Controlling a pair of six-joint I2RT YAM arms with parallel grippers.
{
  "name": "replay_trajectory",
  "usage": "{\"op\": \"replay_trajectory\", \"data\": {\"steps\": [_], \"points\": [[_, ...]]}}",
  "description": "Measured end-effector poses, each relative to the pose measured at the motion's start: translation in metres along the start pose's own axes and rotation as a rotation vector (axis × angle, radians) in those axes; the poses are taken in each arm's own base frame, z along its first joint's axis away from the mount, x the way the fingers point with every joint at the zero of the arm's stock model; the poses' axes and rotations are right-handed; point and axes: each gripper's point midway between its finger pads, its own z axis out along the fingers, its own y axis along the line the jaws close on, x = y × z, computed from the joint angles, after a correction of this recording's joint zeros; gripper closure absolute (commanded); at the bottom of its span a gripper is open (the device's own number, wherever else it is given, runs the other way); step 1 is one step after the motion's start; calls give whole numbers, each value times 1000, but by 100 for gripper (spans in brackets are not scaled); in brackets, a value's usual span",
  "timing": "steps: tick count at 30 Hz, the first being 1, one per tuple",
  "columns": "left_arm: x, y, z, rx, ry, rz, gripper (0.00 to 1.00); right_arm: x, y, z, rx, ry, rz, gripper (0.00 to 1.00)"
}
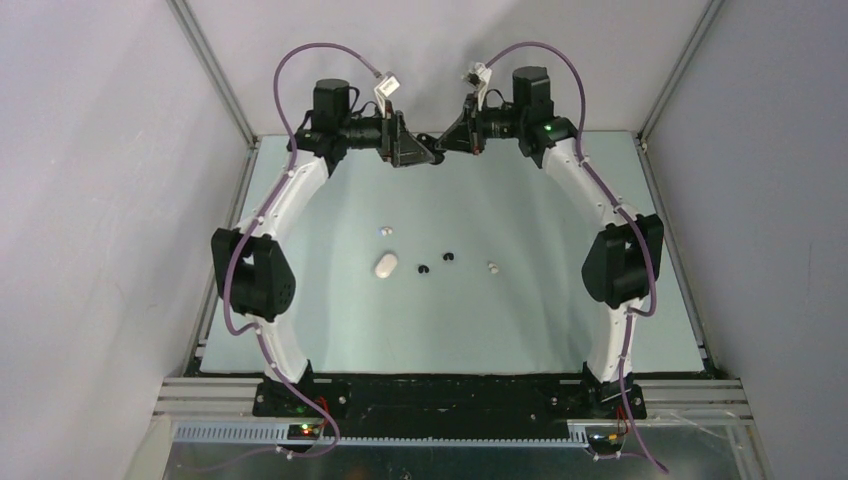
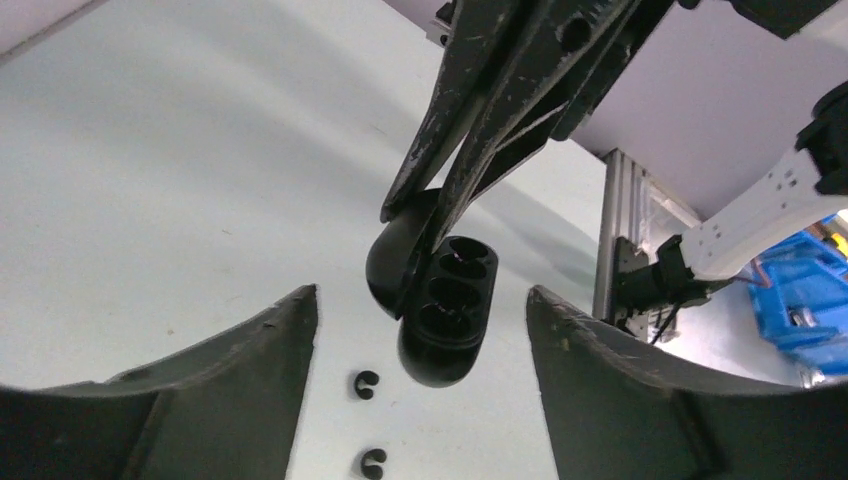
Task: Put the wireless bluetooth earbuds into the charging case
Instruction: Open the charging case.
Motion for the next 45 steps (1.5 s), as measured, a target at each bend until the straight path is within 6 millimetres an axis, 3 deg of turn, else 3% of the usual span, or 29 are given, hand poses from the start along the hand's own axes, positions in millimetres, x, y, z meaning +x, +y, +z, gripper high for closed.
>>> {"op": "replay_trajectory", "data": {"steps": [1,3,15,19,26,29,31,37,45], "points": [[-1,0,0,-3,-1,0,3,-2,-1,0,12,7,-38,100],[-3,-1,-3,-11,-7,7,1,-4,-2,-1,33,22,-110,100],[-18,-12,-34,-116,-47,71,1,19,2,-10,53,175,-432,100],[-15,-8,-44,-204,15,103,5,23,11,-12,25,211,-518,100],[-37,-24,-57,-190,89,83,25,39,34,-7,-47,270,-626,100],[-22,-21,-54,-161,137,1,27,48,42,-4,-72,296,-670,100],[4,-16,-50,-136,199,-106,27,54,46,0,-86,314,-701,100],[44,-5,-48,-130,290,-207,30,63,53,8,-113,341,-749,100],[67,3,-48,-135,346,-187,37,67,59,14,-128,364,-794,100]]}}
